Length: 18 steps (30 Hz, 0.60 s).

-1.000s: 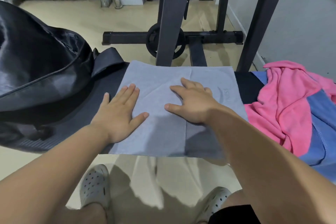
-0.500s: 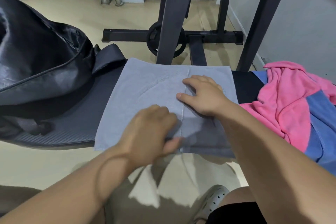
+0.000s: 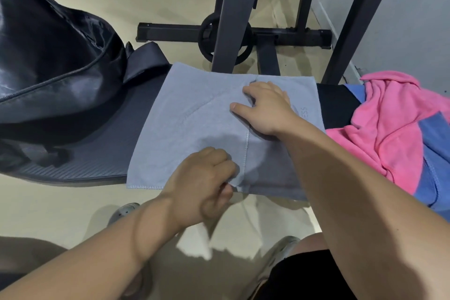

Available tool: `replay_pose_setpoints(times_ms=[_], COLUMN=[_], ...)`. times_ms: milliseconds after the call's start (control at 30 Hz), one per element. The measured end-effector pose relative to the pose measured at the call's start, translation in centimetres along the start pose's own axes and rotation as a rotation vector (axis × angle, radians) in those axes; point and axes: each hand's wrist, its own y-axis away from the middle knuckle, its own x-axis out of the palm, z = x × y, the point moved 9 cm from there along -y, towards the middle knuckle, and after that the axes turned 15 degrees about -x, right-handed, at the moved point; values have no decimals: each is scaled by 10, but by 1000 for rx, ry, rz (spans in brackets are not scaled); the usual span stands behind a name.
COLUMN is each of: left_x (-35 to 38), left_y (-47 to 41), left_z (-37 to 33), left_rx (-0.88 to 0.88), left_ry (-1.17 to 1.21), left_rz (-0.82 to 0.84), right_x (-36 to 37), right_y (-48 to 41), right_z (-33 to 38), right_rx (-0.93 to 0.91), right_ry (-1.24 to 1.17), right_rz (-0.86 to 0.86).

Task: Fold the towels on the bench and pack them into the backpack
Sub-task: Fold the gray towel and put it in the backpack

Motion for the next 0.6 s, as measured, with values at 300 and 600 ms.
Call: replay_pose_setpoints(times_ms=[300, 600], left_x=[-77, 26], left_y=[-21, -64], left_z=[-54, -96], left_rx=[-92, -137], left_ry=[166, 102], left_rz=[-349, -33], right_x=[-78, -75], right_y=[9, 61], right_z=[32, -79], right_rx=[-213, 192], right_ry=[-395, -437], right_rz=[-358, -252])
